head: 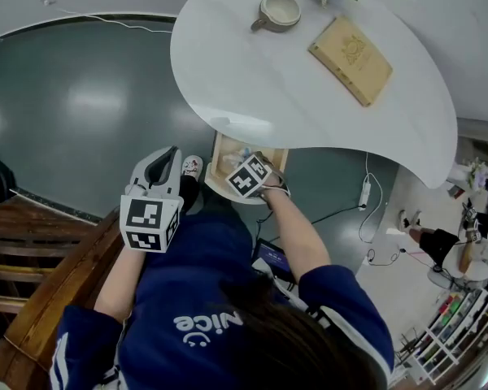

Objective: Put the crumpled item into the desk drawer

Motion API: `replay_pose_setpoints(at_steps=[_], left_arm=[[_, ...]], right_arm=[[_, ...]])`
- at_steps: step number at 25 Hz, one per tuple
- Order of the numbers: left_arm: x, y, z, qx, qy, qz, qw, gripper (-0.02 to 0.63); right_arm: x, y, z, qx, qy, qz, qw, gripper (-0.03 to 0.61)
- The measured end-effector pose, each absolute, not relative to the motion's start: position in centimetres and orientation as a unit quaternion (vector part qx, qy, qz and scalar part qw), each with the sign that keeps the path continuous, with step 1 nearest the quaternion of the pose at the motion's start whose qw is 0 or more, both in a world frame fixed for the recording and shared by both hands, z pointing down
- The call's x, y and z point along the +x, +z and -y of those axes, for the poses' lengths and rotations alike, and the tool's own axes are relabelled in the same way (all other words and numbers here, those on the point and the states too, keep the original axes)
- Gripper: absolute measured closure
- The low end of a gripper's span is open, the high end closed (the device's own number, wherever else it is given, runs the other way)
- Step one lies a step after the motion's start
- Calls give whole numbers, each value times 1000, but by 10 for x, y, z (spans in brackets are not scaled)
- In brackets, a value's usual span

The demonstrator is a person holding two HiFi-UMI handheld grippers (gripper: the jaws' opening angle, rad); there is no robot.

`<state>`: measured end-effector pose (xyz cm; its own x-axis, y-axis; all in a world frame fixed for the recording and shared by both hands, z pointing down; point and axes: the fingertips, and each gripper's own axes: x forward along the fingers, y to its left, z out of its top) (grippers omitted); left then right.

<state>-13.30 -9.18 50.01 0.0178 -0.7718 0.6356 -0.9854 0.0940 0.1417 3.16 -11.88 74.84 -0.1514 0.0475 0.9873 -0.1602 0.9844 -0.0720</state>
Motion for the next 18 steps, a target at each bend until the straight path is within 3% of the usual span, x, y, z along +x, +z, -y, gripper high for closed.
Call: replay_pose_setpoints(at_steps=[18], left_arm=[[-139, 523, 62, 604, 215, 697, 320, 611]], right_arm=[[34, 787, 116, -70, 6, 737, 673, 506]])
